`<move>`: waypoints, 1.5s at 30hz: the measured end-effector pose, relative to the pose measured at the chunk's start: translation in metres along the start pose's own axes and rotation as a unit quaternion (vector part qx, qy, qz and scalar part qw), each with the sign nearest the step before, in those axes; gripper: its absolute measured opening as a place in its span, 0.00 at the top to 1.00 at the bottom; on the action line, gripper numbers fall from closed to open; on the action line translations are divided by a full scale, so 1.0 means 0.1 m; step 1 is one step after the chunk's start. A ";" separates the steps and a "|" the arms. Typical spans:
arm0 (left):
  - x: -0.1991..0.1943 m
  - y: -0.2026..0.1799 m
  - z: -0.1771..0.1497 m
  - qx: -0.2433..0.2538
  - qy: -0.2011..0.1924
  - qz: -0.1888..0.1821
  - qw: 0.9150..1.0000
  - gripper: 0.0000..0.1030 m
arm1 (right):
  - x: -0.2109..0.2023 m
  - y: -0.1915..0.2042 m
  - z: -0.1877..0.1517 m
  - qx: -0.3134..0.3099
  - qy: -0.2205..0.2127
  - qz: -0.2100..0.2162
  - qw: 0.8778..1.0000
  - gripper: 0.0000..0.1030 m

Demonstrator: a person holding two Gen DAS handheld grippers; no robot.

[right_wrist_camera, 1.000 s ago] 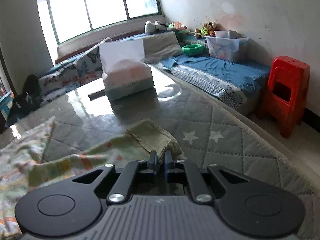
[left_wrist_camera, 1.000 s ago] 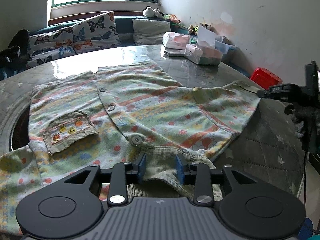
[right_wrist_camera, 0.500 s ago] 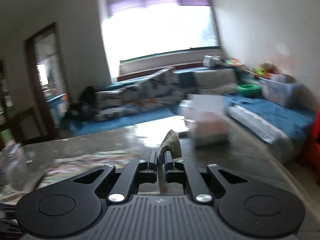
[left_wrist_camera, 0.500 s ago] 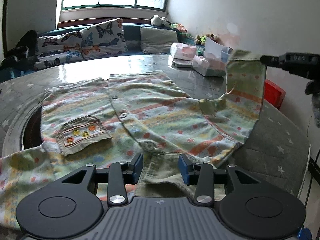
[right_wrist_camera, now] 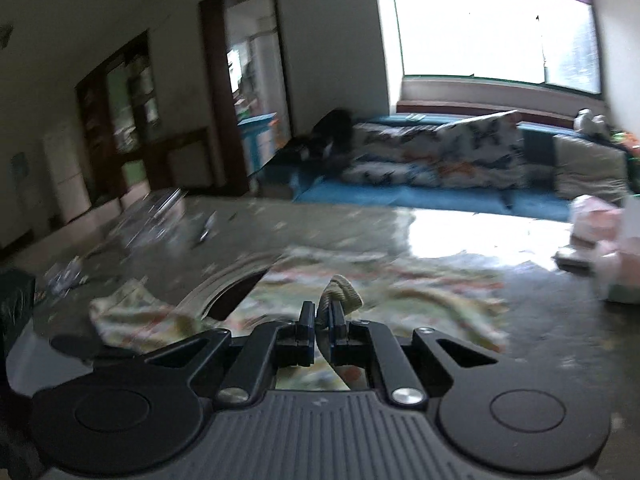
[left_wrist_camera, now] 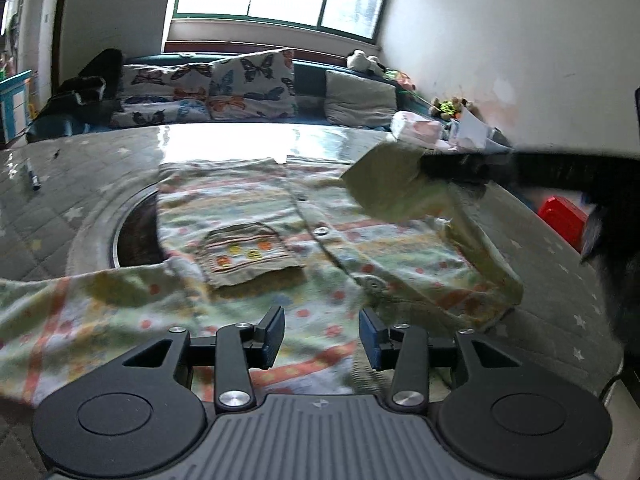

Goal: Fold clothes

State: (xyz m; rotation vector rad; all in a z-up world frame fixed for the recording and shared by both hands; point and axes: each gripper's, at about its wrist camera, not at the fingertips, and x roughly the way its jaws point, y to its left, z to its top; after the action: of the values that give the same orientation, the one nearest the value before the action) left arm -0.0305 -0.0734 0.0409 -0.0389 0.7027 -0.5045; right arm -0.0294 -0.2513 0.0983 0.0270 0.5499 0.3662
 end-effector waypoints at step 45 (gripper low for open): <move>0.25 -0.04 0.27 0.001 0.033 0.065 0.997 0.90 | -0.33 -0.82 -0.69 0.006 0.104 -0.075 0.992 0.70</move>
State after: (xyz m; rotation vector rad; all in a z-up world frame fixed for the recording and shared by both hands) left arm 0.0008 -0.0921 0.0477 0.0242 0.7642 -0.3837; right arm -0.0634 -0.3441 0.0463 -0.0413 0.7549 0.2205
